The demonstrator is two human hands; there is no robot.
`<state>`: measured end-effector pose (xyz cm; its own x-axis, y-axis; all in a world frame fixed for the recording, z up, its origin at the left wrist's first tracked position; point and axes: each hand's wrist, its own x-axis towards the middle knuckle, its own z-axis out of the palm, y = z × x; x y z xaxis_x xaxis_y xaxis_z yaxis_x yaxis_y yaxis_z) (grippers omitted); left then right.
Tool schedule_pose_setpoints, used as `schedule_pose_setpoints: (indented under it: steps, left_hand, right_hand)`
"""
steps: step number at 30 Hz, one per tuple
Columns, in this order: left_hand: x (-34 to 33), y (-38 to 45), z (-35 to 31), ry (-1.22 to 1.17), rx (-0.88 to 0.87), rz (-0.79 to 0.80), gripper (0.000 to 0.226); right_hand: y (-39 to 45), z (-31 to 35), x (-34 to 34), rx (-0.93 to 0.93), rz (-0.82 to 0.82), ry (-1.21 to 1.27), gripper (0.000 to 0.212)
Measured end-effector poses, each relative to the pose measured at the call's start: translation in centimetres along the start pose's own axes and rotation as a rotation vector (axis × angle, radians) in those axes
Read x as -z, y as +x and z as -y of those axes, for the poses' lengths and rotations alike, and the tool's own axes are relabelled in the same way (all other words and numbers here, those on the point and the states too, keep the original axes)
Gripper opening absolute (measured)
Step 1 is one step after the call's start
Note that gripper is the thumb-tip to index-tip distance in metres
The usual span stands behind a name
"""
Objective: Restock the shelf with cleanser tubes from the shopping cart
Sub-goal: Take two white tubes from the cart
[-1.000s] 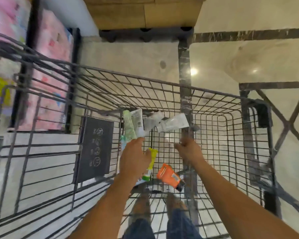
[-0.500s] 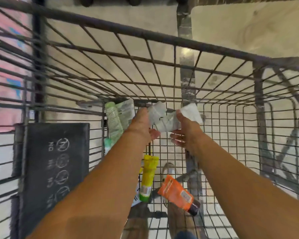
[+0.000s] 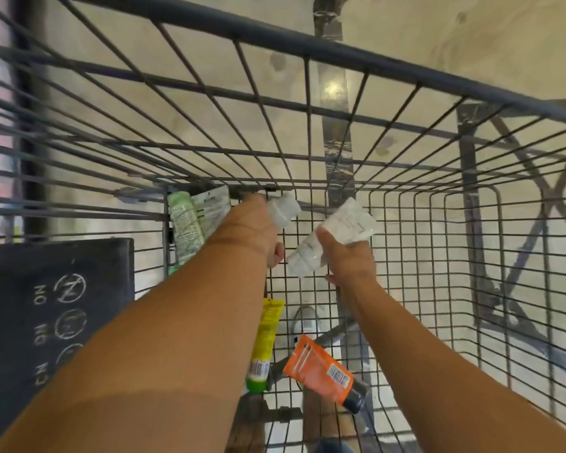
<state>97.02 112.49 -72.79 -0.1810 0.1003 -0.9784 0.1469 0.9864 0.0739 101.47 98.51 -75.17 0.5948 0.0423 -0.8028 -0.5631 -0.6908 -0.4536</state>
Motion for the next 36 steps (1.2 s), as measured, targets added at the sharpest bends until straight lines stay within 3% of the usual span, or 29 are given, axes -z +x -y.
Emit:
schedule_pose_setpoints:
  steps: [2, 8, 11, 15, 19, 24, 32, 36]
  left_hand:
    - [0.7, -0.1, 0.4, 0.019, 0.052, -0.010, 0.018]
    - [0.2, -0.1, 1.3, 0.033, 0.135, 0.132, 0.029]
    - [-0.3, 0.7, 2.1, 0.000, 0.094, 0.142, 0.035]
    - [0.6, 0.7, 3.6, 0.091, 0.029, 0.214, 0.024]
    - [3.3, -0.1, 5.0, 0.183, -0.008, 0.257, 0.020]
    - [7.9, -5.5, 6.3, 0.226, -0.001, 0.368, 0.004]
    - [16.3, -18.4, 4.2, 0.150, -0.213, 0.628, 0.029]
    - [18.9, -25.4, 2.6, 0.026, -0.362, 0.633, 0.028]
  right_hand:
    - [-0.6, -0.4, 0.2, 0.032, 0.023, -0.032, 0.065]
    - [-2.7, -2.3, 2.3, 0.080, 0.008, 0.007, 0.052]
    - [-2.2, -4.0, 3.7, 0.025, 0.011, 0.089, 0.053]
    - [-2.4, -5.5, 5.1, 0.022, 0.019, 0.112, 0.061]
    - [-3.9, -4.4, 6.6, 0.038, 0.032, 0.218, 0.040]
    - [-8.0, -0.9, 8.3, 0.138, 0.136, 0.199, 0.037]
    - [-20.1, 7.4, 9.7, 0.202, 0.238, 0.173, 0.057]
    - [-26.8, 11.4, 10.6, 0.303, 0.257, 0.182, 0.041]
